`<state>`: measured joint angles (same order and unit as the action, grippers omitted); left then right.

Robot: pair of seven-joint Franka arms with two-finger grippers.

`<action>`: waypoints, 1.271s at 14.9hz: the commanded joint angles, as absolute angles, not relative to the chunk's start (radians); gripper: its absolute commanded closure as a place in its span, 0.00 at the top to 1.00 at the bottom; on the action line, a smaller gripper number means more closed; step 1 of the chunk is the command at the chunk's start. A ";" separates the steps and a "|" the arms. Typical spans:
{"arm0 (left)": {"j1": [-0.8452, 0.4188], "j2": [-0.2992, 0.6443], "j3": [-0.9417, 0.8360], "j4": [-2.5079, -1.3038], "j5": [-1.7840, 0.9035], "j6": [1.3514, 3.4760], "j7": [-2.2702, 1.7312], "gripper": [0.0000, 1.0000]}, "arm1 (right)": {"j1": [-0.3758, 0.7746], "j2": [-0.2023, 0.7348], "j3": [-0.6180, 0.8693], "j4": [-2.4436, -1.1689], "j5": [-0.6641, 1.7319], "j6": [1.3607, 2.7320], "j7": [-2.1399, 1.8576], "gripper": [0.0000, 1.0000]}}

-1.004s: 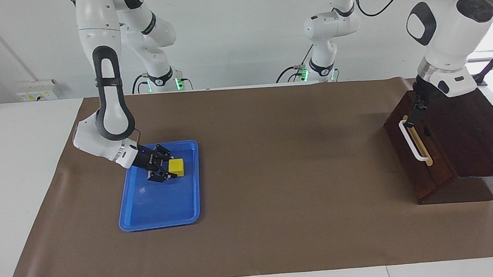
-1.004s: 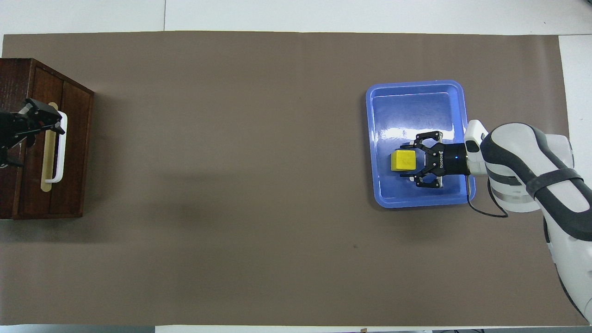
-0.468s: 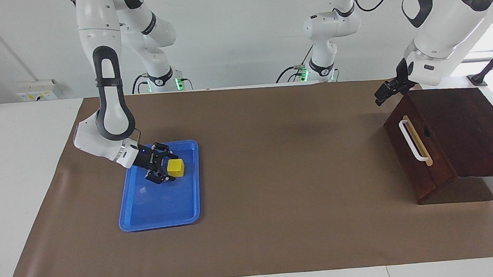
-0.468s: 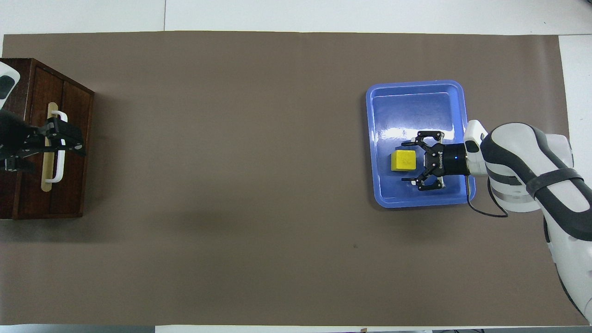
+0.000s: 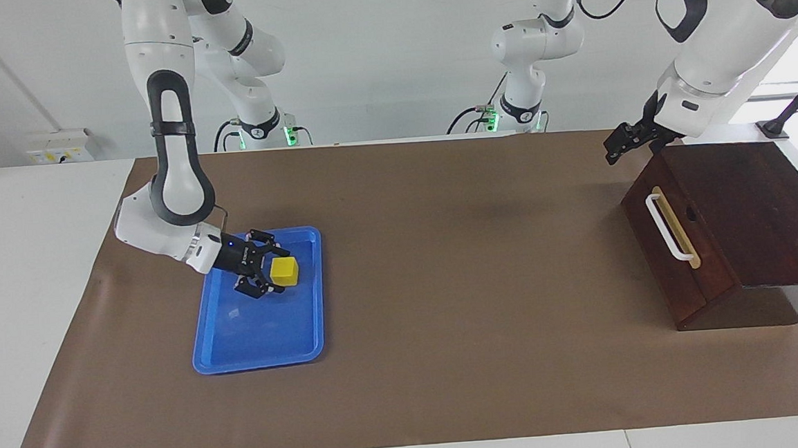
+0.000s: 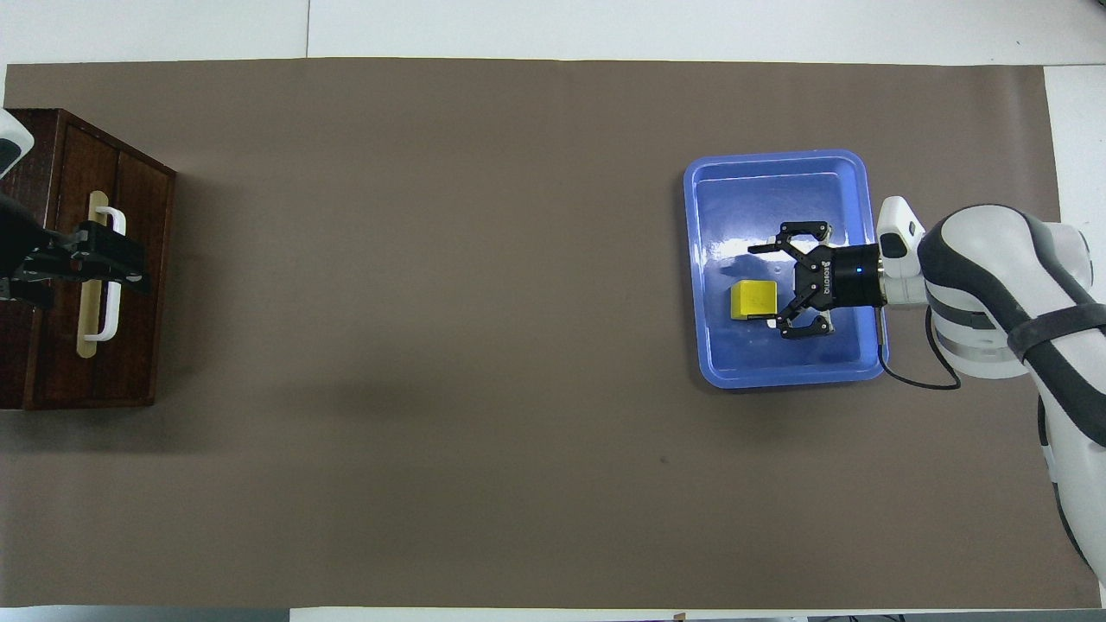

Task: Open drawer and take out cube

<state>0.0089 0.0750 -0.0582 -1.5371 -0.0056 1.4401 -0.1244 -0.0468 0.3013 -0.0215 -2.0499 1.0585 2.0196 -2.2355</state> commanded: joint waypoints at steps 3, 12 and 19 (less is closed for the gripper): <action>-0.015 0.100 -0.048 -1.494 -0.009 1.396 -0.083 1.00 | -0.013 0.153 -0.017 -2.016 0.888 1.999 -1.909 1.00; 0.006 0.083 -0.054 -1.497 -0.009 1.390 -0.015 1.00 | -0.008 0.132 -0.018 -1.790 0.562 1.890 -1.403 1.00; 0.017 0.077 -0.057 -1.497 -0.009 1.387 -0.012 1.00 | 0.035 -0.008 -0.015 -1.753 0.280 1.835 -0.826 1.00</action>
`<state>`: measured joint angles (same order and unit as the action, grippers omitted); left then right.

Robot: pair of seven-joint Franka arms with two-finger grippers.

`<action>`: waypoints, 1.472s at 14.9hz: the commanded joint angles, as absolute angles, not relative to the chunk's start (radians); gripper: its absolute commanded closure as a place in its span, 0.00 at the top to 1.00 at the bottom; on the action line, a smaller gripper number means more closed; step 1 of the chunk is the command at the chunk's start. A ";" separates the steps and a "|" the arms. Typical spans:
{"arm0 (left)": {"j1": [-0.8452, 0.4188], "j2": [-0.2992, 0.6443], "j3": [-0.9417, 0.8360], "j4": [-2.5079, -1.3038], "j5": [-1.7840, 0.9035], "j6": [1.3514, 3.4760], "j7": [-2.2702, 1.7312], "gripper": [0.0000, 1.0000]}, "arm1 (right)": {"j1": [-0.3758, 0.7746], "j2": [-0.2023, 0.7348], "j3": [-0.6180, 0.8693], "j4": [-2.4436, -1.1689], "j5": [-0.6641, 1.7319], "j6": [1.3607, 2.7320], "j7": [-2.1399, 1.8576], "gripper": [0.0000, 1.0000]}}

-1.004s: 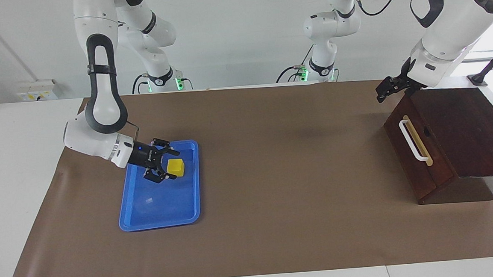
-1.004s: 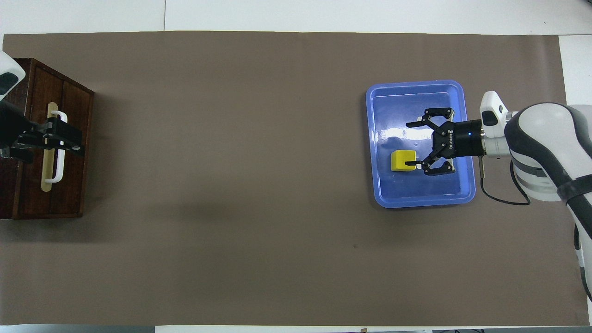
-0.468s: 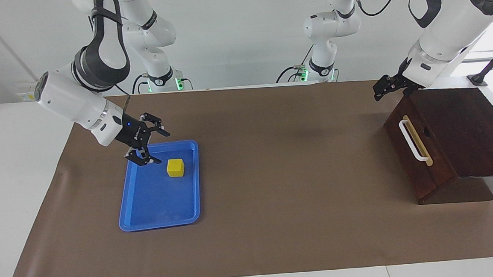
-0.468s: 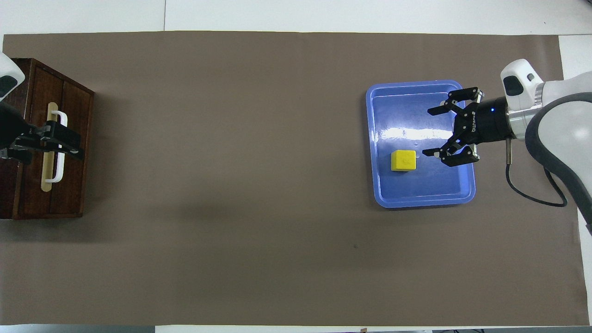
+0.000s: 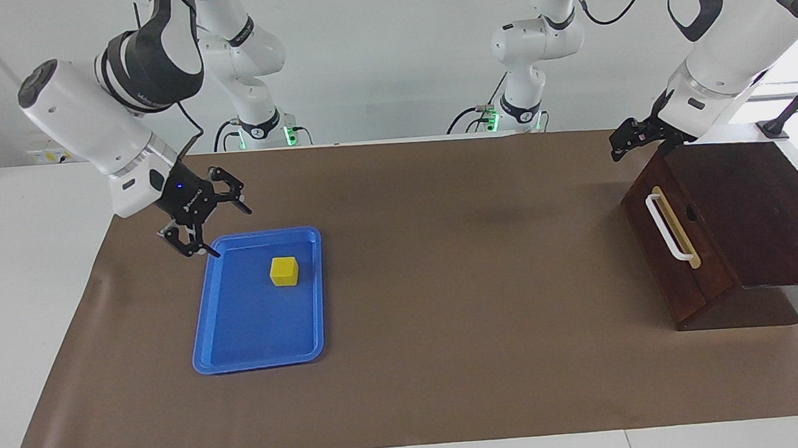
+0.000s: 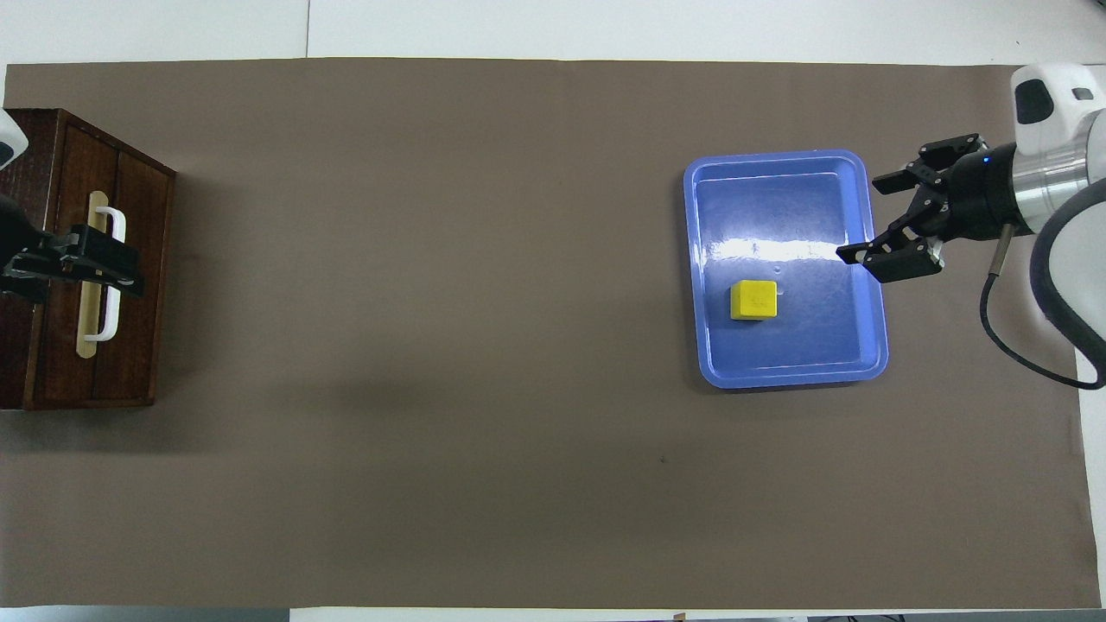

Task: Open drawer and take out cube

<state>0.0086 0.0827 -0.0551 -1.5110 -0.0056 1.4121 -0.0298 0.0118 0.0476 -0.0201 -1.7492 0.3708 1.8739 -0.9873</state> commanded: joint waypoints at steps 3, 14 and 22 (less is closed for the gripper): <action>0.015 0.072 -0.057 -1.511 -0.011 1.400 -0.009 1.00 | 0.034 -0.032 -0.020 -1.734 0.212 1.760 -0.633 1.00; 0.009 0.037 -0.058 -1.549 -0.009 1.434 -0.008 1.00 | 0.018 -0.043 -0.038 -1.609 0.048 1.425 -0.186 1.00; 0.003 0.028 -0.058 -1.557 -0.009 1.485 -0.008 1.00 | 0.018 -0.048 -0.021 -1.618 -0.058 1.500 -0.097 1.00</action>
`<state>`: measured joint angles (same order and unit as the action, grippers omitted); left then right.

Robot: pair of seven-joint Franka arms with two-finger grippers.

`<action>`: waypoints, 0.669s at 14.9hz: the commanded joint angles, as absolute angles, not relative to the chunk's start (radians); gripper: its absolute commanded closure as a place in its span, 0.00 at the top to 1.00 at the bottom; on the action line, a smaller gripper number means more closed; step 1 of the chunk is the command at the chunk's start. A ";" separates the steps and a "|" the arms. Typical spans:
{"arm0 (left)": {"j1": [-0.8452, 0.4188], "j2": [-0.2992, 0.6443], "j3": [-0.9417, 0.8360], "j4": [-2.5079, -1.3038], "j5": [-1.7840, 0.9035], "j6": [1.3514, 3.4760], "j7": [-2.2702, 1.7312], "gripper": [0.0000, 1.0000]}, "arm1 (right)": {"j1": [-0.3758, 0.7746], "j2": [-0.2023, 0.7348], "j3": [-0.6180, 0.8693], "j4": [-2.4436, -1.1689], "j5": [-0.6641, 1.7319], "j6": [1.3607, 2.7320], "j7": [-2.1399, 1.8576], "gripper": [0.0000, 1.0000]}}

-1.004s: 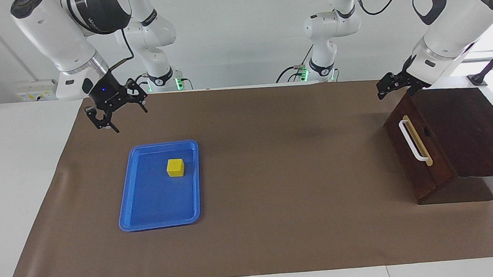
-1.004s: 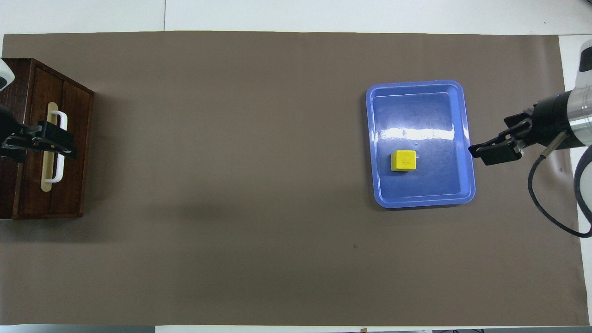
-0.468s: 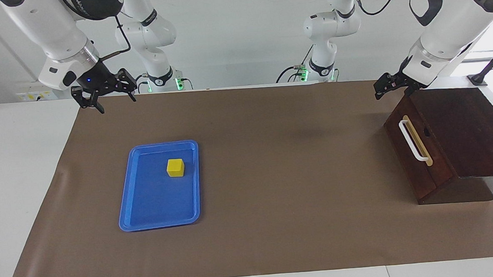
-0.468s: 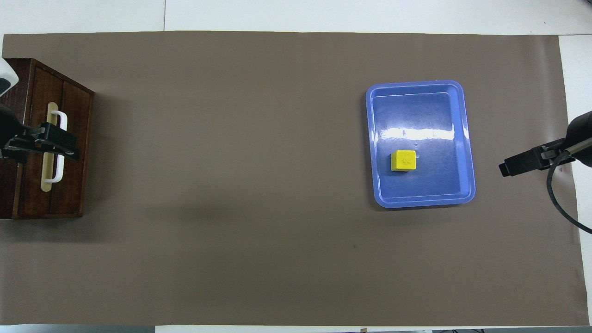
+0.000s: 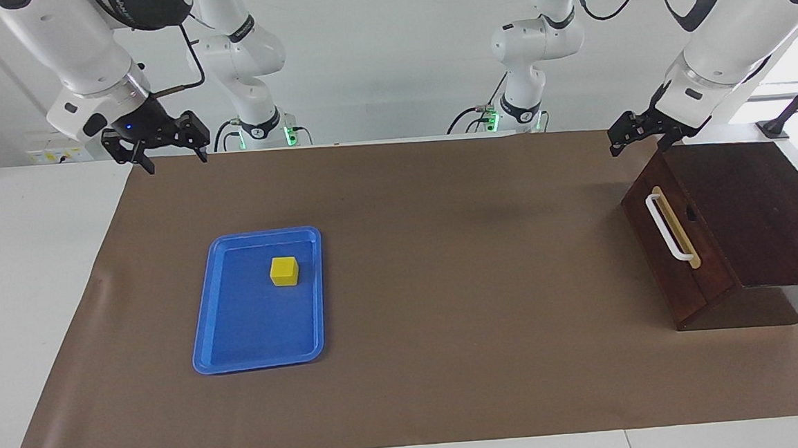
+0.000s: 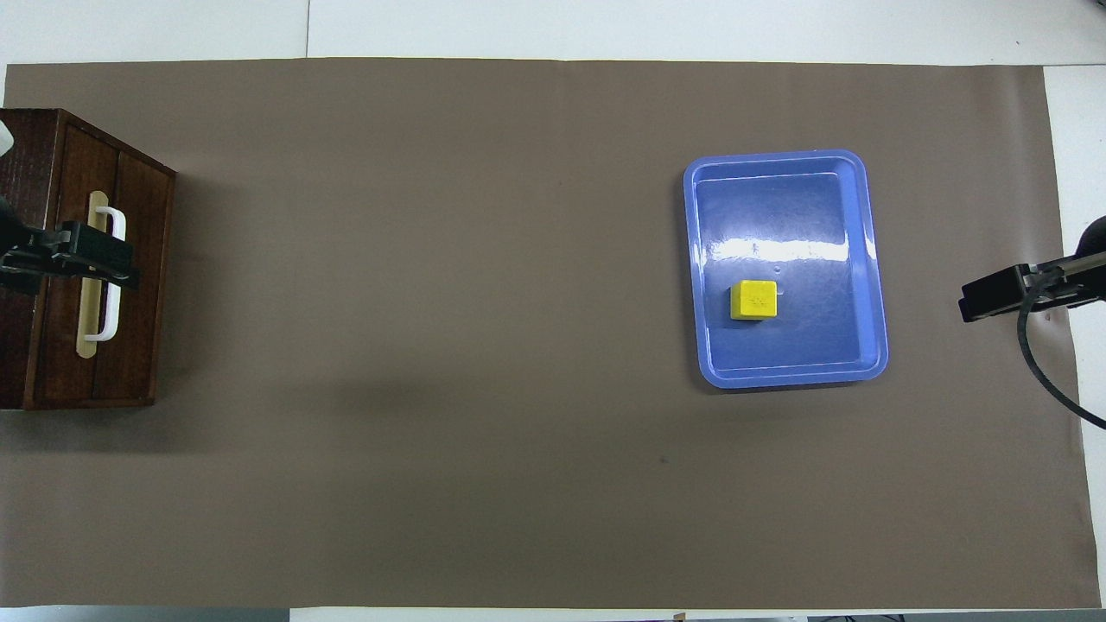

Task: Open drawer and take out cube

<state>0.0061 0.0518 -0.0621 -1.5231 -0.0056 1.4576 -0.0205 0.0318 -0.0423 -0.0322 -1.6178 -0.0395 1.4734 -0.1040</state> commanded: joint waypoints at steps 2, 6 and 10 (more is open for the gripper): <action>0.003 0.028 -0.058 -1.557 -0.009 1.486 -0.006 1.00 | 0.017 -0.049 -0.025 -1.623 -0.045 1.505 -0.103 1.00; 0.006 0.028 -0.058 -1.557 -0.009 1.486 -0.005 1.00 | 0.009 -0.048 -0.026 -1.623 -0.032 1.500 -0.126 1.00; 0.005 0.028 -0.058 -1.557 -0.009 1.486 -0.006 1.00 | 0.006 -0.048 -0.031 -1.623 -0.026 1.493 -0.123 1.00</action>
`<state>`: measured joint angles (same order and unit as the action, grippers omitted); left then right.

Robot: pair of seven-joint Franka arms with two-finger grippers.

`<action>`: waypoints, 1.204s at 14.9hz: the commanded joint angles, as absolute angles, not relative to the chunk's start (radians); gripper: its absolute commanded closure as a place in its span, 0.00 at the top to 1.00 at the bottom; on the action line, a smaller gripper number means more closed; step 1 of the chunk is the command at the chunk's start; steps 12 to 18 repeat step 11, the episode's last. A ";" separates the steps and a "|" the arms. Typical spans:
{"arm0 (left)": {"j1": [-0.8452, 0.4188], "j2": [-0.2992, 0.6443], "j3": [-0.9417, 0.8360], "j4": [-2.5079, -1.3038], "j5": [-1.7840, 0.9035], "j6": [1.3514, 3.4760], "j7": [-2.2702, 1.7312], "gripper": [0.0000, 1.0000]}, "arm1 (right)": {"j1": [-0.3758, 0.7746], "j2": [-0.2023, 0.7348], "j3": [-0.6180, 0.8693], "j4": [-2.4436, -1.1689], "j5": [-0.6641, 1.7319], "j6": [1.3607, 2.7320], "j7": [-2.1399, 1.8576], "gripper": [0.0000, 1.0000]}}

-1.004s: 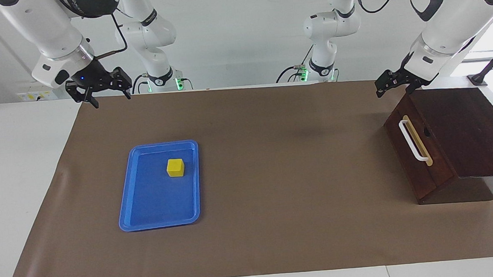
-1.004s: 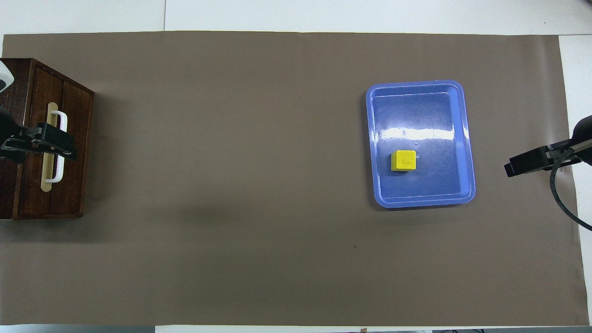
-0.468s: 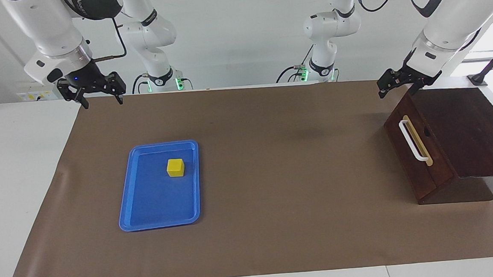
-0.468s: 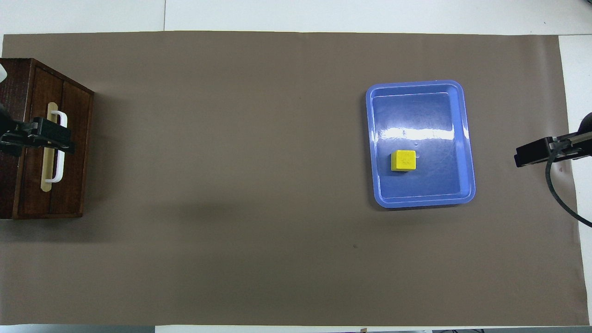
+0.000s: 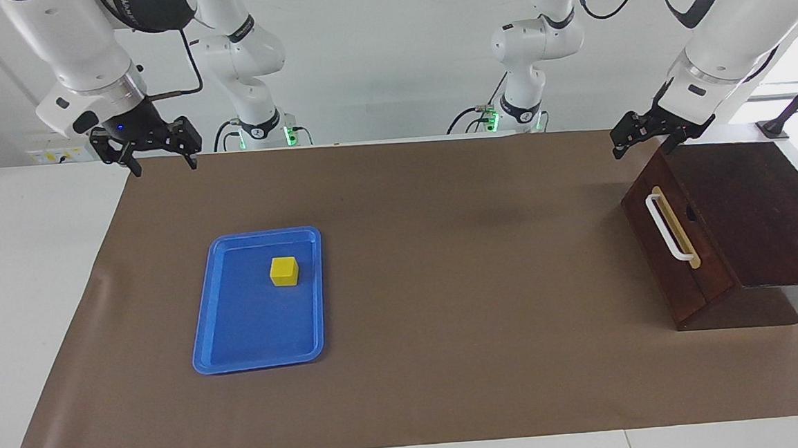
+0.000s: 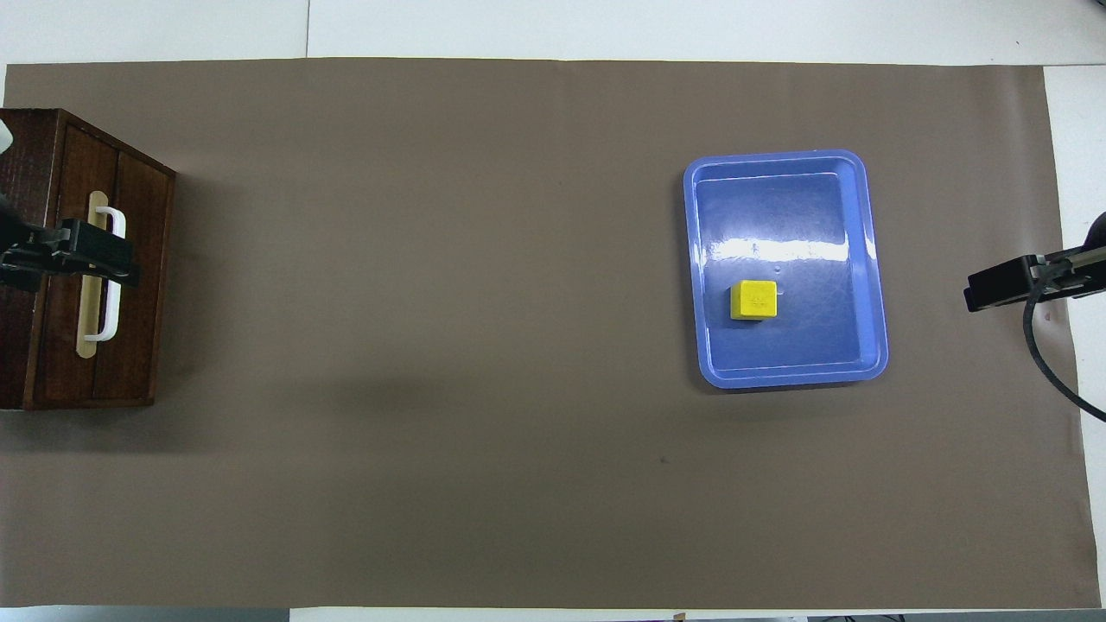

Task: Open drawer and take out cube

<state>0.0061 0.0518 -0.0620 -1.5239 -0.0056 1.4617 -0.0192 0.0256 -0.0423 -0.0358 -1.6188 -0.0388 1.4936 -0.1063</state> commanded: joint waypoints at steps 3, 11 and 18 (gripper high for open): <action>0.003 0.028 -0.060 -1.557 -0.009 1.506 -0.006 1.00 | 0.006 -0.048 -0.031 -1.624 -0.026 1.490 -0.126 1.00; 0.000 0.028 -0.060 -1.557 -0.009 1.508 -0.009 1.00 | 0.005 -0.051 -0.037 -1.632 0.023 1.493 -0.126 1.00; 0.000 0.028 -0.060 -1.557 -0.009 1.508 -0.009 1.00 | 0.005 -0.051 -0.037 -1.632 0.023 1.493 -0.126 1.00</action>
